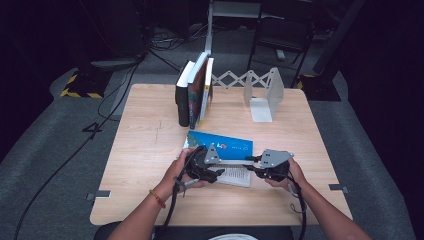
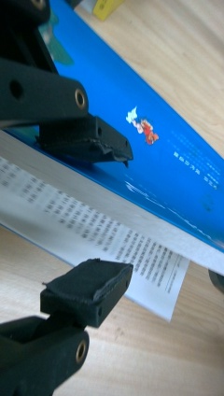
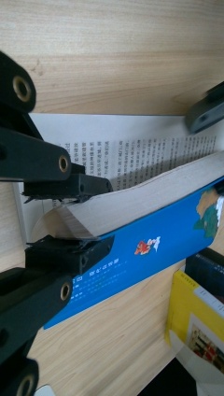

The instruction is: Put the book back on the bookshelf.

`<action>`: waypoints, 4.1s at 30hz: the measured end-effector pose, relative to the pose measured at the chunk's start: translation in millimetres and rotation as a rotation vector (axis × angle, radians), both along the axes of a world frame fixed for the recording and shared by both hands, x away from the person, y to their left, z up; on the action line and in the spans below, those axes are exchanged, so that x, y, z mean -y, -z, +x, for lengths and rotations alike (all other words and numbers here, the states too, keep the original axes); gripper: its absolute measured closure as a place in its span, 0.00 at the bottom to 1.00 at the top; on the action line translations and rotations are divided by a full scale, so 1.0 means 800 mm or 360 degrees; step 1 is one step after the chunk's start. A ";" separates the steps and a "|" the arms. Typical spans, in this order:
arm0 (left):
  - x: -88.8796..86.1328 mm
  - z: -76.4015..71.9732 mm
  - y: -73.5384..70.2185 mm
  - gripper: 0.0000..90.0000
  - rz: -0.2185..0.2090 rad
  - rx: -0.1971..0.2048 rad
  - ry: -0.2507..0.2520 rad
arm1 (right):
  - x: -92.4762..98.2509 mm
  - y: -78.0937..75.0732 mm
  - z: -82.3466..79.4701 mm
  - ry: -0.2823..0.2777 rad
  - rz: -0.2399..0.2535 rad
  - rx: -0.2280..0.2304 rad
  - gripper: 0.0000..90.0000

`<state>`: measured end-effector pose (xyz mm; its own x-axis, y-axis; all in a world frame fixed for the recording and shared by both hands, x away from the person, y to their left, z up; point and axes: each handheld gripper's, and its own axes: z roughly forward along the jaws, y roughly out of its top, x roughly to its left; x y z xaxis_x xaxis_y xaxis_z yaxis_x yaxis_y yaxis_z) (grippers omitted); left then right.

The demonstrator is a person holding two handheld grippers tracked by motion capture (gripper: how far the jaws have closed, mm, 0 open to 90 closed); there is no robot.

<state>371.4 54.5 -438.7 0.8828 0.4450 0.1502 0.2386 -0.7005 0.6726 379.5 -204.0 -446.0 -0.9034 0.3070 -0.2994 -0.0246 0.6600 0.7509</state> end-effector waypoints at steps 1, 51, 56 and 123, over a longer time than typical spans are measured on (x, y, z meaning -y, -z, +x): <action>0.004 0.004 0.006 0.44 0.0033 0.0009 -0.0019 | -0.002 -0.001 0.000 -0.0003 -0.0001 -0.0003 0.81; -0.028 0.021 -0.014 0.82 -0.0404 0.0114 -0.0176 | 0.098 0.011 0.049 0.0449 0.0386 -0.0254 0.44; -0.044 0.022 -0.026 0.83 -0.0513 0.0108 -0.0206 | 0.094 0.032 0.061 0.0431 0.0290 -0.0340 0.44; -0.057 -0.034 -0.038 0.64 -0.0773 0.0139 -0.0080 | -0.011 -0.099 0.023 0.0097 0.0665 -0.0051 0.51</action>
